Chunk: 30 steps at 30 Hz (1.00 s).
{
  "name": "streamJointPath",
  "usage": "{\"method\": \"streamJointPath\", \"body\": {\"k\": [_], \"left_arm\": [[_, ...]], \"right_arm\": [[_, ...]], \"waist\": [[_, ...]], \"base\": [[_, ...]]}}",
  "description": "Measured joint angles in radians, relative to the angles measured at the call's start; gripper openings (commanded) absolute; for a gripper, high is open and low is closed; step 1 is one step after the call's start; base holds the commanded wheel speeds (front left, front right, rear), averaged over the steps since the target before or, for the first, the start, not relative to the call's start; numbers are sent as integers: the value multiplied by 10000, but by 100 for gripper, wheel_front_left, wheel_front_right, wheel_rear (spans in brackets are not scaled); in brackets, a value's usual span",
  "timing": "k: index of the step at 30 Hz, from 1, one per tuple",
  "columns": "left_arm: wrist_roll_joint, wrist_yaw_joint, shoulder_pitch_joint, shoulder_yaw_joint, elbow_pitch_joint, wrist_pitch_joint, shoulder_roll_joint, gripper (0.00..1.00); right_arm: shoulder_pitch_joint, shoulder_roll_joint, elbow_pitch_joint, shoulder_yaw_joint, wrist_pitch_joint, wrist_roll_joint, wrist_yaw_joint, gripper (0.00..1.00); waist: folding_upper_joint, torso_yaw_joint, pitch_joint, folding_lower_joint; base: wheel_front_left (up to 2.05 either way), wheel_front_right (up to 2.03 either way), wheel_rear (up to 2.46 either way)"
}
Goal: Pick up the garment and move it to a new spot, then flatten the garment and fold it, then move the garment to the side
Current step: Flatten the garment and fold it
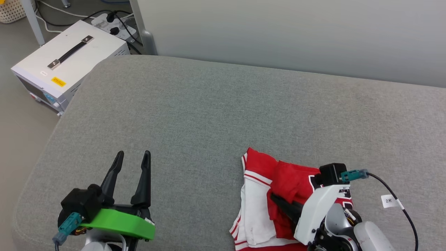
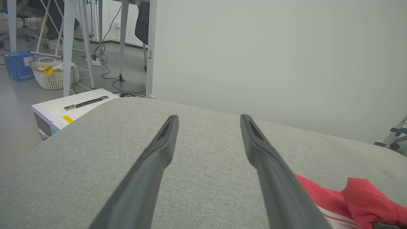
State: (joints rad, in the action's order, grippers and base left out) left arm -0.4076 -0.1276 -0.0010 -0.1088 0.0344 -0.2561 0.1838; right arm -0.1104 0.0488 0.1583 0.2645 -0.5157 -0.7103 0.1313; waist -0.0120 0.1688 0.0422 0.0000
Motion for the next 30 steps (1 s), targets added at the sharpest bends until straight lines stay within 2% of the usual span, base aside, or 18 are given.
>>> {"method": "streamJointPath", "body": {"k": [2,3,4,12,16,22,24,28,30], "left_arm": [[0,0,-1,-13,0,0,0,100],[0,0,-2,-25,2,0,0,100],[0,0,-2,-33,2,0,0,100],[-31,0,-4,13,13,0,2,100],[-31,0,-4,71,15,0,0,100],[-31,0,-1,23,-4,0,-17,100],[-31,0,2,19,-25,0,-25,100],[-31,0,4,33,-102,0,-38,100],[-29,0,4,21,-125,0,-38,100]], "right_arm": [[-144,-8,343,138,203,-71,0,0],[-221,-8,527,184,366,-25,0,26],[-293,-6,727,232,554,27,0,100],[-481,-25,865,1632,1127,-934,0,100],[-836,-21,734,1636,1450,-570,0,100],[-1340,84,345,1145,2125,2090,0,100],[-1476,324,155,1030,2364,2840,0,100],[-1883,1262,-59,564,3043,4698,0,100],[-1952,1513,-94,201,3302,5058,0,100]], "waist": [[0,29,37,0],[0,40,56,0],[0,47,74,0],[0,-6,113,0],[0,-86,59,0],[0,-277,-71,0],[0,-360,-102,0],[0,-582,-145,0],[0,-700,-153,0]], "base": [[0,0,0],[0,0,0],[0,0,0],[0,0,0],[0,0,0],[0,0,0],[0,0,0],[0,0,0],[0,0,0]]}}
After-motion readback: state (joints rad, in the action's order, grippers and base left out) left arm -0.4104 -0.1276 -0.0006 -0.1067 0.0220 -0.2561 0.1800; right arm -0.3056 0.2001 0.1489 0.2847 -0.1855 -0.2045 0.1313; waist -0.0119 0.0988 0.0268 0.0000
